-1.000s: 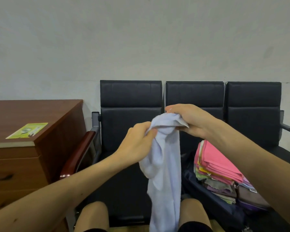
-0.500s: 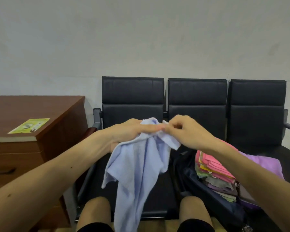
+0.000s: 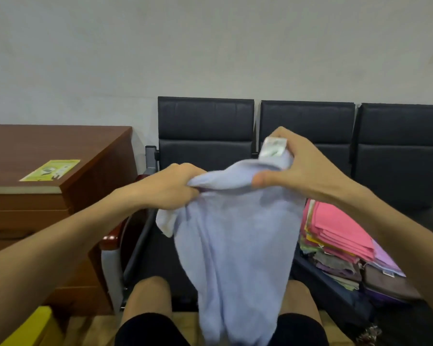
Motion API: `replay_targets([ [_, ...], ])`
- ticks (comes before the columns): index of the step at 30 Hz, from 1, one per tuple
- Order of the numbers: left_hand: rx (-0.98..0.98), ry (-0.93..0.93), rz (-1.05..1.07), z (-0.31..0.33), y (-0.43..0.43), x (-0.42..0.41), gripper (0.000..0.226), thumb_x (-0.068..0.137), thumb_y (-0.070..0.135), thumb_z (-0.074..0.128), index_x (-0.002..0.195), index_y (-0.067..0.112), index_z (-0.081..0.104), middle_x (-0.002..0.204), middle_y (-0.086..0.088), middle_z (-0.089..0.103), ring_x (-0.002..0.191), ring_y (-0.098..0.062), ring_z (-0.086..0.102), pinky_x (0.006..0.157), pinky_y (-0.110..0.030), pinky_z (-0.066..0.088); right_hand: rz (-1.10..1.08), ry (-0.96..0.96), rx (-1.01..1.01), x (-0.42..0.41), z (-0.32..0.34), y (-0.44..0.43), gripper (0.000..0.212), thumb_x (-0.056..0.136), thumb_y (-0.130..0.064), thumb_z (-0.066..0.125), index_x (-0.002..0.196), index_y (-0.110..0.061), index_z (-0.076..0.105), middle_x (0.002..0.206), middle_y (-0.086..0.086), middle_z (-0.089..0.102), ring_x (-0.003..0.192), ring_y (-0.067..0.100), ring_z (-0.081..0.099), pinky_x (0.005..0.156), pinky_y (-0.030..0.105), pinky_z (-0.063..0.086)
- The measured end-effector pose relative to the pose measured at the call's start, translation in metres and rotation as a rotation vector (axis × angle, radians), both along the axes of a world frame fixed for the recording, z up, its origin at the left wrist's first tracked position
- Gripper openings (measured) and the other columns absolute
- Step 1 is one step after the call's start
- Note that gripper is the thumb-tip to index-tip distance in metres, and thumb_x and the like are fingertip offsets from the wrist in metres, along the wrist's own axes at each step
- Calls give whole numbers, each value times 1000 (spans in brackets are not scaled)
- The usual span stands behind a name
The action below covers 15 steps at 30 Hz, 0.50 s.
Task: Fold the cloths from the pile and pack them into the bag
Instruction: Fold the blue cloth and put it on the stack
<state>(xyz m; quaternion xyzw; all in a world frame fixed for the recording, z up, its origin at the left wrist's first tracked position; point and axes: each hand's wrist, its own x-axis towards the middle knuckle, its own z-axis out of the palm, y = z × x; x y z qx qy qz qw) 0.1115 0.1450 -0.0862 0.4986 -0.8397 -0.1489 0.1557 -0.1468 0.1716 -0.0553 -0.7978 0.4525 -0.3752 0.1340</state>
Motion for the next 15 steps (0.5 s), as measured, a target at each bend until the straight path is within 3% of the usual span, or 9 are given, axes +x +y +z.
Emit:
replay_targets([
  [1,-7,1,40,-2,-6,9,22,90,10,53,77,24,64,80,3,66,80,-18,65,74,-37,52,-47,224,-59,-5,-2,-1,69,54,-71,77,91,-22,46,72,-7,58,65,14,54,58,31,40],
  [3,-19,5,98,-8,-13,21,23,92,7,53,75,17,65,78,-2,66,78,-19,63,69,-29,49,-166,661,-197,-11,-13,-2,57,70,-65,72,97,-27,39,71,-6,54,67,21,52,57,34,35],
  [5,-27,-33,133,-20,-21,31,23,92,3,53,79,16,66,81,-1,66,79,-17,63,68,-25,46,-171,755,-204,-14,-22,-2,37,86,-46,69,102,-26,42,70,-6,53,65,21,52,57,32,37],
  [8,29,-91,166,-43,-34,42,22,91,2,55,81,15,69,79,0,66,78,-15,63,70,-29,49,-97,379,-118,-25,-30,-4,19,87,-17,67,102,-18,56,71,-8,60,64,13,56,58,29,43],
  [10,106,-39,154,-54,-38,46,21,92,3,55,81,11,70,77,-3,66,76,-16,63,73,-34,52,-90,108,-28,-31,-35,-8,11,91,-16,63,102,-17,65,86,-6,68,78,11,64,68,27,50],
  [13,263,165,101,-65,-38,51,21,92,1,58,87,13,74,87,-1,70,87,-13,67,83,-30,54,-58,-54,177,-43,-50,-15,13,97,-21,58,97,-22,72,85,-9,71,82,7,67,68,16,53],
  [15,370,325,87,-76,-35,54,18,94,4,61,95,15,75,96,1,73,95,-12,69,85,-28,55,-76,-163,296,-56,-65,-20,14,97,-18,60,95,-21,73,86,-8,73,83,11,70,71,20,55],
])
